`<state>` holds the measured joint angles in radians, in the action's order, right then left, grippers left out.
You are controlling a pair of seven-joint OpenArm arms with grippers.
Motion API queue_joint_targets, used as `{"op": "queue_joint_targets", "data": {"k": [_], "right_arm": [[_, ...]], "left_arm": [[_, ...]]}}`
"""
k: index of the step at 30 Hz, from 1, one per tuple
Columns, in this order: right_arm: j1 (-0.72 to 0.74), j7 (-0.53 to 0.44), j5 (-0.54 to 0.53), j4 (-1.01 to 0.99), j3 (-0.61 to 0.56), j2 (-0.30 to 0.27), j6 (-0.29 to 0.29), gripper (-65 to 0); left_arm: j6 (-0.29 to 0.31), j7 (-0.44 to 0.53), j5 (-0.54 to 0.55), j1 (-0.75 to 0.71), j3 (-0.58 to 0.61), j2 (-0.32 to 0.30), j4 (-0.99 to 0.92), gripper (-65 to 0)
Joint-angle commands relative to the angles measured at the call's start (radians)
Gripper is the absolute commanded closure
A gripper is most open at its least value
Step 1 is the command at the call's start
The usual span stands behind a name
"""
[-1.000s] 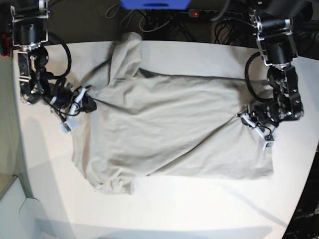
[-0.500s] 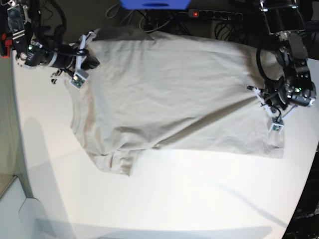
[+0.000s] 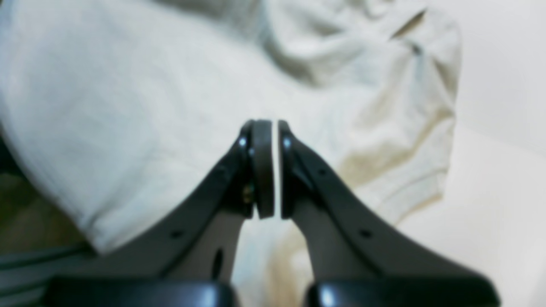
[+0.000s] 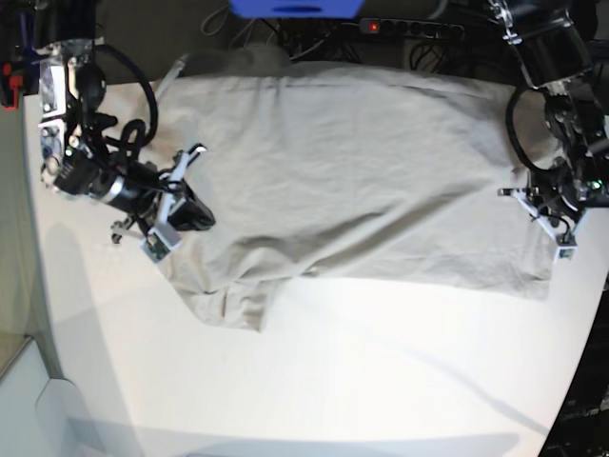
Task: Layout the t-shirt on the table in an organized manner, then fold the t-shirt properly
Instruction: 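Grasp the shirt's sides with both grippers and pull them apart, then move the right gripper to the shirt's hem corner and grasp it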
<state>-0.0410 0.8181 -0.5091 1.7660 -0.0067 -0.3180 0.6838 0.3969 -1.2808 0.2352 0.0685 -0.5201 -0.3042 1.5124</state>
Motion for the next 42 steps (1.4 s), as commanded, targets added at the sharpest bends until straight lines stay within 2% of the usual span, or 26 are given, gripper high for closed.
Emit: {"op": "queue_joint_targets", "data": {"k": [1,4,8,14,17,24,31,34,38,42], "right_arm": [[0.051,-0.023,-0.013,-0.027,0.009,0.0,0.009,-1.4],[0.146,-0.027,-0.013,-0.176,0.007,0.009,0.009,-1.1],[0.181,-0.033,-0.009,-0.323,0.011,-0.011,0.009,-1.0],[0.125,-0.096,0.135,-0.367,0.007,-0.005,0.012,-1.0],[0.085,-0.099,0.205,-0.349,0.006,0.018,0.014,-1.0],[-0.072,-0.093,0.29,-0.17,0.006,0.015,0.014,-1.0],[-0.145,-0.092,0.522,-0.012,0.014,0.016,0.014,-1.0],[-0.136,-0.092,0.58,0.016,0.04,0.021,0.014,-1.0],[-0.061,-0.084,0.594,0.044,0.086,0.086,0.014,-1.4],[0.1,0.02,0.645,0.002,0.087,0.178,0.014,-1.3]], "left_arm": [[0.0,0.013,-0.001,0.024,-0.004,-0.016,-0.003,-2.2],[0.0,0.062,-0.001,0.05,-0.004,-0.005,-0.048,-2.2],[-0.002,0.155,-0.01,0.072,-0.004,-0.003,-0.155,-2.2],[-0.005,0.278,-0.01,0.103,0.002,-0.008,-0.329,-2.2],[-0.002,0.272,-0.01,0.11,0.005,-0.01,-0.367,-2.2],[0.0,0.25,-0.01,0.069,0.005,-0.056,-0.365,-2.2],[0.001,0.223,-0.001,0.063,-0.002,-0.114,-0.365,-2.2],[0.001,0.223,-0.001,0.063,-0.002,-0.123,-0.365,-2.2],[0.001,0.218,-0.001,0.07,-0.004,-0.115,-0.364,-2.2],[0.001,0.218,0.0,0.07,-0.004,-0.111,-0.364,-2.2]]}}
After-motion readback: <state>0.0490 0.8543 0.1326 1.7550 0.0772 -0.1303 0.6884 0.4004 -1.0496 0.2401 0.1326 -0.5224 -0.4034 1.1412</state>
